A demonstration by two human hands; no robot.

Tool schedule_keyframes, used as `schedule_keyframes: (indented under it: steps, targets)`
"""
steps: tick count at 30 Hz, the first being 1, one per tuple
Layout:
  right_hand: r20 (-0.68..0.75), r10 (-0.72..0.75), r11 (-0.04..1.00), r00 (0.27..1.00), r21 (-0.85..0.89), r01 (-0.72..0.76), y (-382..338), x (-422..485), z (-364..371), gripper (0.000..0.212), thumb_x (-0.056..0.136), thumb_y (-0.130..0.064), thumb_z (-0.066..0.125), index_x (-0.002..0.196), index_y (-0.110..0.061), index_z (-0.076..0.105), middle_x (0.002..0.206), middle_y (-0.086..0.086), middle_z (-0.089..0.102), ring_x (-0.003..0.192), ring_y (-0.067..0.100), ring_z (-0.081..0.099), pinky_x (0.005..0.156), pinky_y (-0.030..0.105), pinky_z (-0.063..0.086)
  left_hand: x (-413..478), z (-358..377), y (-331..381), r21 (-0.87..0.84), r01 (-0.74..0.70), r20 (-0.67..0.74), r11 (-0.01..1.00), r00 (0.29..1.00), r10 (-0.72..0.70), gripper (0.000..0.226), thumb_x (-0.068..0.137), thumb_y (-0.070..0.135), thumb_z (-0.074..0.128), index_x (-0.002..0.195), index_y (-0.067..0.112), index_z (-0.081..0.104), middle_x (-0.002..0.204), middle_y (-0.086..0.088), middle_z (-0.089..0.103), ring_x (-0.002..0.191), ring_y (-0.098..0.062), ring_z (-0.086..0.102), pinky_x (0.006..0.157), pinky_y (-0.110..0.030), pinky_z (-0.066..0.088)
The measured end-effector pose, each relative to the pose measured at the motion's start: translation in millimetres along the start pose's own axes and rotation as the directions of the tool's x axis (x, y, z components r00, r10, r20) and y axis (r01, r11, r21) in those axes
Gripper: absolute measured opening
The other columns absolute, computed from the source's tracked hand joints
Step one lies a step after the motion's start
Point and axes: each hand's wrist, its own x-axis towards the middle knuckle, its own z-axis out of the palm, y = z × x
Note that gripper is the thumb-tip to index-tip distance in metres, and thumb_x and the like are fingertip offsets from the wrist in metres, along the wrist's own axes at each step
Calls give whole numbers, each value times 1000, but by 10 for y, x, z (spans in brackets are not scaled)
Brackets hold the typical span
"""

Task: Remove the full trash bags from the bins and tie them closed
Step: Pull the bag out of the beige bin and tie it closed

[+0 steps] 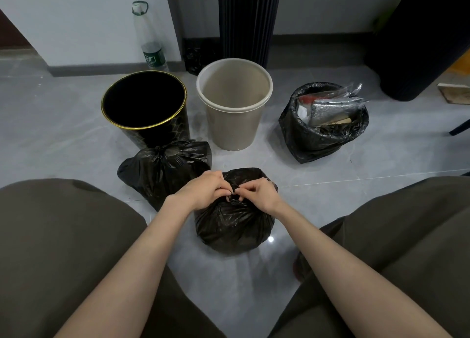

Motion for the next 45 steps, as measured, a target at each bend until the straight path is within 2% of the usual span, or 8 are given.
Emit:
schedule_keyframes:
  steps: [10, 18, 21, 26, 30, 34, 37, 45]
  targets:
    - [285, 48, 972, 957, 206, -110, -37, -78, -23, 21, 91, -14, 60, 95, 2, 73, 95, 10, 71, 93, 11, 59, 98, 25, 44, 88, 149, -20, -248, -22, -53, 968, 999, 9, 21, 95, 23, 52, 95, 16, 72, 117, 5, 46, 120, -15, 42, 109, -31, 30]
    - [415, 74, 929, 907, 303, -215, 28, -99, -43, 21, 93, -18, 58, 99, -3, 72, 102, 12, 69, 101, 17, 63, 102, 30, 45, 138, 266, -13, -381, -24, -190, 924, 980, -53, 22, 94, 14, 53, 89, 6, 73, 99, -6, 68, 96, -13, 54, 91, -22, 40]
    - [427, 86, 921, 900, 310, -235, 35, -107, -44, 19, 92, -20, 61, 97, -6, 73, 97, 8, 71, 98, 15, 64, 100, 27, 47, 159, 276, 6, -382, 5, -221, 924, 970, -97, 22, 94, 13, 53, 98, 3, 72, 95, 0, 66, 89, -6, 51, 75, -6, 35]
    - [291, 140, 925, 947, 303, -230, 28, -95, 18, 20, 88, -26, 66, 91, -8, 76, 91, -6, 74, 94, 4, 65, 94, 19, 46, 206, 302, -44, -496, 143, -171, 857, 951, -258, 19, 96, 21, 49, 105, 18, 67, 93, 5, 65, 66, -10, 59, 70, -21, 46]
    - [226, 189, 892, 956, 367, -263, 9, -86, -13, 20, 90, -25, 63, 92, -8, 75, 94, 2, 74, 95, 7, 66, 92, 17, 47, 170, 275, -53, -583, 268, -45, 767, 932, -359, 35, 92, 36, 55, 121, 22, 41, 88, -1, 65, 80, -17, 62, 81, -34, 50]
    - [203, 218, 875, 955, 393, -283, -70, -91, -51, 22, 92, -22, 59, 101, -6, 72, 89, 3, 73, 74, -7, 64, 61, 1, 43, 123, 278, -56, -535, 271, -28, 801, 941, -337, 28, 82, 26, 71, 100, 17, 51, 80, -2, 67, 73, -14, 64, 80, -32, 53]
    - [225, 262, 885, 938, 331, -327, -122, -93, -90, 15, 92, -28, 60, 85, -19, 70, 92, 1, 74, 65, -2, 57, 59, 12, 39, 92, 258, -68, -494, 223, -111, 840, 943, -315, 10, 78, 19, 76, 72, 22, 68, 75, -5, 70, 73, -14, 66, 81, -33, 56]
    - [359, 425, 820, 831, 235, -522, -208, 35, -161, 16, 90, -35, 60, 94, -23, 70, 81, -8, 59, 55, 7, 31, 56, 22, 28, -7, 192, 58, -784, 435, 275, 442, 883, -381, 10, 78, 8, 74, 86, 5, 70, 82, -6, 68, 77, -12, 65, 61, -16, 57]
